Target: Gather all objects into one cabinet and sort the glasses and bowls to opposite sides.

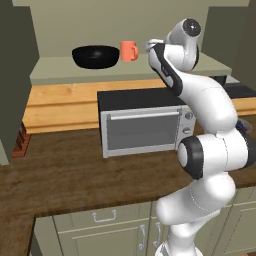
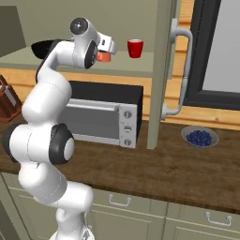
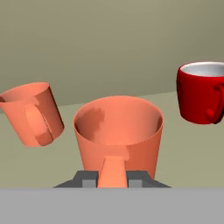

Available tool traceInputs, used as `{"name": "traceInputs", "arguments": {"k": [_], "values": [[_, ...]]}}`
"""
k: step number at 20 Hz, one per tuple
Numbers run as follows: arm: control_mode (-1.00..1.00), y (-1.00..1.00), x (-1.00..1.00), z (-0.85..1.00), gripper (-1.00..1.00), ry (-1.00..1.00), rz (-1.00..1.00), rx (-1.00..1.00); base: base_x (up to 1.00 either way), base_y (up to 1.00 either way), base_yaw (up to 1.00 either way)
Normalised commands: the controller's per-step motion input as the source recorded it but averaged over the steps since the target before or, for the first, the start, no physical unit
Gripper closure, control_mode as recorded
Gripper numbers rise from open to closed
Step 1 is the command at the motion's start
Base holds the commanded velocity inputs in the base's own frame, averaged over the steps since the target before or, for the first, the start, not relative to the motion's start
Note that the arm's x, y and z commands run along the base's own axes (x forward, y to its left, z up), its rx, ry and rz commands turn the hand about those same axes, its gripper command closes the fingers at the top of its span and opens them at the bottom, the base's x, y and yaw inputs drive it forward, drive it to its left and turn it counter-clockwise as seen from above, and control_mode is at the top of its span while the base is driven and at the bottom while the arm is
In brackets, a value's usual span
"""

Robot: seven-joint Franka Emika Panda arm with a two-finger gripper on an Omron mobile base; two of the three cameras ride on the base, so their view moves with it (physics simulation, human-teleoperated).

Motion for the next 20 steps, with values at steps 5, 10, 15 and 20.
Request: {"name": "traceInputs", "arguments": {"k": [5, 10, 15, 20], "values": [[-1.00, 0.12, 0.00, -0.01, -1.00, 0.00, 0.00, 0.00, 0.00, 0.00, 0.00], [-1.00, 0.06, 0.01, 0.00, -1.00, 0.00, 0.01, 0.00, 0.00, 0.00, 0.00], [-1.00, 0.00, -0.18, 0.06, -1.00, -0.01, 0.00, 0.03, 0.00, 0.00, 0.00], [-1.00, 0.00, -0.97, 0.38, -1.00, -0.11, 0.03, -0.03, 0.00, 0.00, 0.00]]}}
